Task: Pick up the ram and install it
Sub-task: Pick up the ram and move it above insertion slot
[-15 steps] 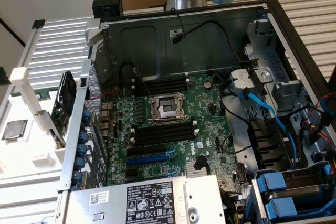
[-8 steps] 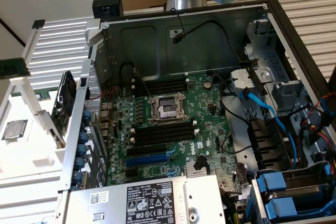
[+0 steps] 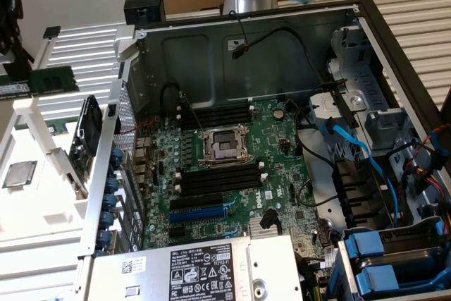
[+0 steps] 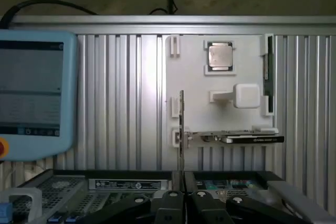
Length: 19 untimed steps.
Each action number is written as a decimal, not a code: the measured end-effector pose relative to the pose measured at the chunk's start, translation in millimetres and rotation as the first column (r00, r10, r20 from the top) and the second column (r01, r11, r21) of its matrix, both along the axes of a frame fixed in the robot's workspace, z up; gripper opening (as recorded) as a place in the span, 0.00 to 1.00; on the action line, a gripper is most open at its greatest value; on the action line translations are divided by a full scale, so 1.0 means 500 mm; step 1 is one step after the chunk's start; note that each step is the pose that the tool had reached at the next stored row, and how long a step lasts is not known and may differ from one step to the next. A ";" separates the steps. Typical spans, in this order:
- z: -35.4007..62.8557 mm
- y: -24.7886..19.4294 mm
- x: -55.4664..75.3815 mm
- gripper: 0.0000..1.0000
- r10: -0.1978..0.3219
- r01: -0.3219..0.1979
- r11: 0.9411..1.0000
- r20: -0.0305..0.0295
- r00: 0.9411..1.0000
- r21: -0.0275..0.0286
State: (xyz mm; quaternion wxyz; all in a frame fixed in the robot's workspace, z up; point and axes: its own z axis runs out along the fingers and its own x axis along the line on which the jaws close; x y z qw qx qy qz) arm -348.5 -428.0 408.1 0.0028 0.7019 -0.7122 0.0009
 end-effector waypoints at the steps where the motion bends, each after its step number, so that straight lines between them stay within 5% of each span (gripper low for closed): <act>1: 0.000 0.0003 0.014 0.12 0.000 0.000 1.000 0.000 1.000 0.000; 9: 0.004 0.0080 0.059 0.12 0.000 0.000 1.000 0.000 1.000 0.000; 14: 0.043 0.0097 0.083 0.12 0.000 0.000 1.000 0.000 1.000 0.000; 19: 0.056 0.0099 0.120 0.12 0.000 0.000 1.000 0.000 1.000 0.000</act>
